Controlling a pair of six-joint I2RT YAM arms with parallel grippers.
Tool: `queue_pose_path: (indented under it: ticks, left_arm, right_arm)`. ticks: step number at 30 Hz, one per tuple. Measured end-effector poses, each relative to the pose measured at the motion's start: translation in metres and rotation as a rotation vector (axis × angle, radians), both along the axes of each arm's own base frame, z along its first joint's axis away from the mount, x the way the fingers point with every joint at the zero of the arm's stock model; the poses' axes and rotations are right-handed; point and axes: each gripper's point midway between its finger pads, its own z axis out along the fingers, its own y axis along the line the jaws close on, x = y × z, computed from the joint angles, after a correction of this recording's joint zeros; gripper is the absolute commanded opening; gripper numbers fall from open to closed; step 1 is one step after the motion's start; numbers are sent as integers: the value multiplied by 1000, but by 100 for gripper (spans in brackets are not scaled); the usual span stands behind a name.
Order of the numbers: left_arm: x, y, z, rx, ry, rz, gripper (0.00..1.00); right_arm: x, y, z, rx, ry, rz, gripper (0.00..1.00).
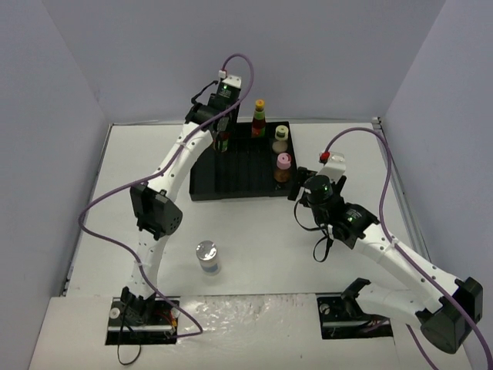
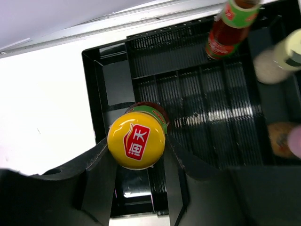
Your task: Organize the condiment bottles
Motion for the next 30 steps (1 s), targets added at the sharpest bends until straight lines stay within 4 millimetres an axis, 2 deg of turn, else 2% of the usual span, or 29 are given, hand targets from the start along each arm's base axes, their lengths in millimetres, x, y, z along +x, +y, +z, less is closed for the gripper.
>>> queue_pose_path:
  ticks: [5, 9, 16, 21, 24, 30]
  left_arm:
    - [38, 13, -24, -3, -25, 19, 0]
    - [58, 11, -23, -11, -74, 8, 0]
    - [74, -4, -2, -51, -174, -42, 0]
    - [84, -11, 5, -67, -221, -57, 0]
    - [91, -15, 3, -78, -239, -59, 0]
    - [105, -19, -16, -88, -244, -66, 0]
  right_arm:
    - [-3, 2, -4, 5, 12, 13, 75]
    - [-6, 2, -10, 4, 24, 20, 75]
    - [-7, 3, -12, 6, 30, 27, 75]
    - [-12, 1, -16, 5, 35, 31, 75]
    - [-14, 0, -16, 8, 32, 35, 75]
    - [-18, 0, -12, 22, 22, 45, 74]
